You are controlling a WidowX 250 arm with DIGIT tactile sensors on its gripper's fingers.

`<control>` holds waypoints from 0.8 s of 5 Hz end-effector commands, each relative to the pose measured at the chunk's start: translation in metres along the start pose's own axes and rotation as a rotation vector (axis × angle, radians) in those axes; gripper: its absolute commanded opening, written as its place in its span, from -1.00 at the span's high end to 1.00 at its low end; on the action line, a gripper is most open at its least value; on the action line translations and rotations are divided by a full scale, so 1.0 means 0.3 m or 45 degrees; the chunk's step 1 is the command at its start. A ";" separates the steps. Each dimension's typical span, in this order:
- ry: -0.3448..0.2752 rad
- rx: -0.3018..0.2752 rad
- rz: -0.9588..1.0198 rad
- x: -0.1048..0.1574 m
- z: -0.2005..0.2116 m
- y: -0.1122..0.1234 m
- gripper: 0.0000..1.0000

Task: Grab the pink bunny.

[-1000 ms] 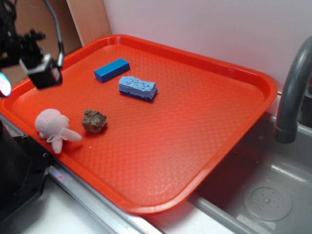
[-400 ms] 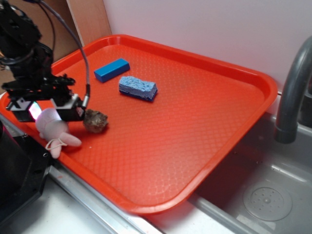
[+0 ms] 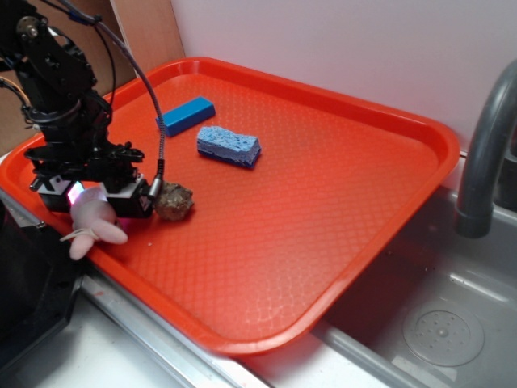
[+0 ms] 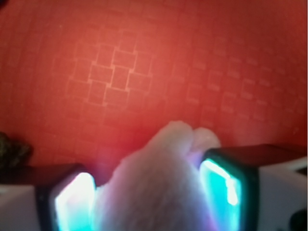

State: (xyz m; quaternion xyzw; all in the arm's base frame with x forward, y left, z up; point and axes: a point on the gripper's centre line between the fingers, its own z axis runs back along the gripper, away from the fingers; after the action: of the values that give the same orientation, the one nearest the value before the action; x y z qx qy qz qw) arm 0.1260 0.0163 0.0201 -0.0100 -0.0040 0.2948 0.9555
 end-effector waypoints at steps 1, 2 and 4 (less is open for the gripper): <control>0.007 -0.059 -0.335 0.040 0.141 -0.027 1.00; -0.073 -0.110 -0.656 0.067 0.310 -0.085 1.00; -0.190 0.040 -1.054 0.115 0.615 -0.136 1.00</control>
State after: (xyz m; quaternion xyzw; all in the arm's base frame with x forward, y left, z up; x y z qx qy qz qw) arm 0.1772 0.0105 0.1978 0.0244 -0.0569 -0.1113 0.9919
